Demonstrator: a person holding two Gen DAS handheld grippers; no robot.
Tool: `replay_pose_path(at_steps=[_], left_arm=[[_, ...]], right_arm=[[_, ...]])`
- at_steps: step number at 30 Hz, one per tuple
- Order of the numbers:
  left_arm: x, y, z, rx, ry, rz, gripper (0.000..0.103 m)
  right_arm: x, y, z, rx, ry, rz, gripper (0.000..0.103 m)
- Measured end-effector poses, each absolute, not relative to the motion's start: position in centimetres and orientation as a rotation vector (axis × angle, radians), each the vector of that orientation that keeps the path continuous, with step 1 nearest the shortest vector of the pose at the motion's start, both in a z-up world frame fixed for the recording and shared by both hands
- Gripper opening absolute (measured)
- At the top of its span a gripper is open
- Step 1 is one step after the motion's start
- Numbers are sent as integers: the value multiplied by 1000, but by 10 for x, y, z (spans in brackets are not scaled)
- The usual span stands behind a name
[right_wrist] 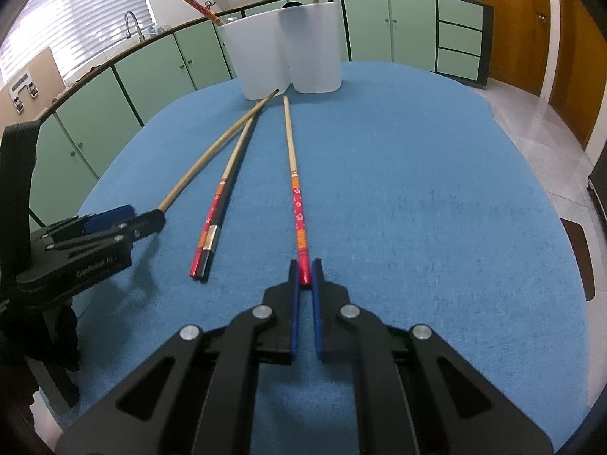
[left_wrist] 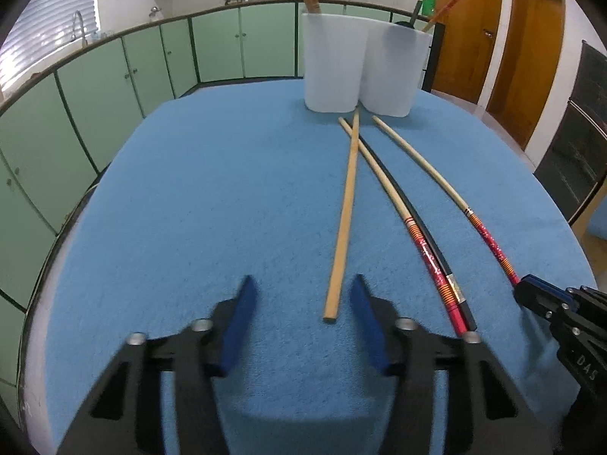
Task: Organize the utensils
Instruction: 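Grasp a red-patterned chopstick with the right tool, then grasp the plain wooden chopstick with the left tool while the right tool holds its chopstick, then lift both chopsticks and carry them over the white holder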
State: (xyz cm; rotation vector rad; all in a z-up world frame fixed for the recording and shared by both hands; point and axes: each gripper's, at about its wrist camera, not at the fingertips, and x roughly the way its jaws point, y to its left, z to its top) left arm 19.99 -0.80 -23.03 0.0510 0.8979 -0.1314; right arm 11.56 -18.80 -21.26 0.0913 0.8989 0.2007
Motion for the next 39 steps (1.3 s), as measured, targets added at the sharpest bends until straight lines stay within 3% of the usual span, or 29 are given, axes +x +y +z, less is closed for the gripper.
replay_pose_path(at_steps=[2, 3, 27, 39], left_arm=[[200, -10, -230, 54, 892, -138, 13], [200, -11, -230, 55, 893, -145, 11], [189, -27, -226, 115, 870, -149, 8], [156, -14, -171, 87, 759, -164, 7]], right_arm=[[116, -189, -213, 99, 901, 205, 6], [116, -190, -213, 105, 901, 207, 6], [116, -189, -212, 115, 887, 212, 5], [106, -201, -181, 132, 806, 216, 5]])
